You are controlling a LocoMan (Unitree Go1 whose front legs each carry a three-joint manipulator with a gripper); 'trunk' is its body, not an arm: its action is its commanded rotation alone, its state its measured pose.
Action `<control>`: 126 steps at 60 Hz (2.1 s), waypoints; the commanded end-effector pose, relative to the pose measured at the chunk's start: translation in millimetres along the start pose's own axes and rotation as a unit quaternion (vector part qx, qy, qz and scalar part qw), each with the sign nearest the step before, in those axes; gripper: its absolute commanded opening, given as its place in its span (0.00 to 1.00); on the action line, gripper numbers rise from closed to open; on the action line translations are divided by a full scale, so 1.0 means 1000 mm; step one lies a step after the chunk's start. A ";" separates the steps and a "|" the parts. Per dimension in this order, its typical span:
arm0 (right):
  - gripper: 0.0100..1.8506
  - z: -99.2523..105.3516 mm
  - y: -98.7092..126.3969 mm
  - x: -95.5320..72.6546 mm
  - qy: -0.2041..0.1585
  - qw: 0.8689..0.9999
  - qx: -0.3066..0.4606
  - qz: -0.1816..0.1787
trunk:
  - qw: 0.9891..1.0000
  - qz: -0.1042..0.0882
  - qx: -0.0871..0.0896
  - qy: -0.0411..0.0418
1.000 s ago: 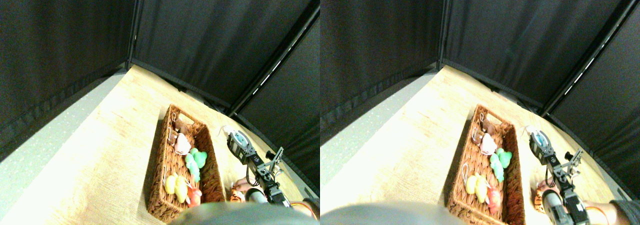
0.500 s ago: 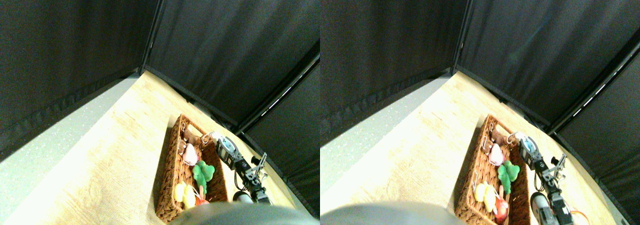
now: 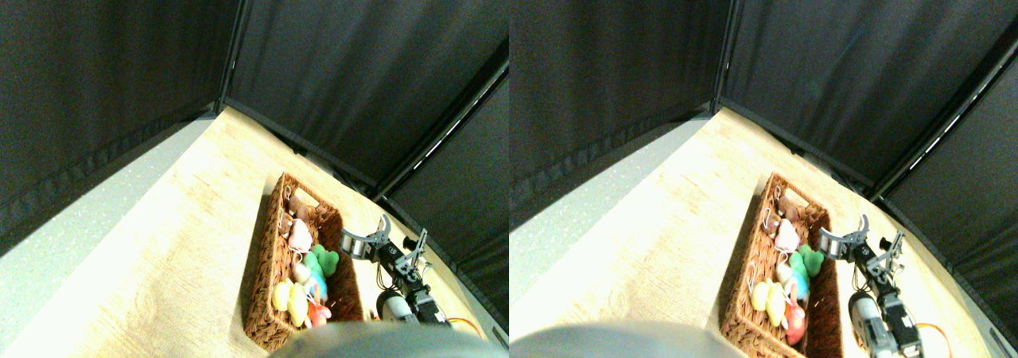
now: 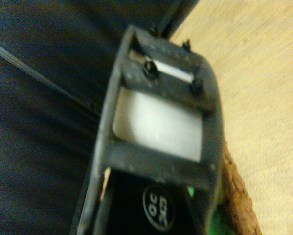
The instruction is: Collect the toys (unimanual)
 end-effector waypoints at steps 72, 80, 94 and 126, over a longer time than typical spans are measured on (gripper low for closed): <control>0.44 0.057 -0.136 -0.084 -0.266 0.957 0.098 -0.059 | 0.992 -0.073 0.090 0.042; 0.38 0.063 -0.145 -0.082 -0.304 0.944 0.116 -0.054 | 0.992 -0.074 0.092 0.042; 0.43 0.071 -0.157 -0.087 -0.329 0.935 0.119 -0.056 | 0.991 -0.077 0.102 0.043; 0.43 0.065 -0.167 -0.081 -0.330 0.934 0.129 -0.052 | 0.991 -0.073 0.103 0.044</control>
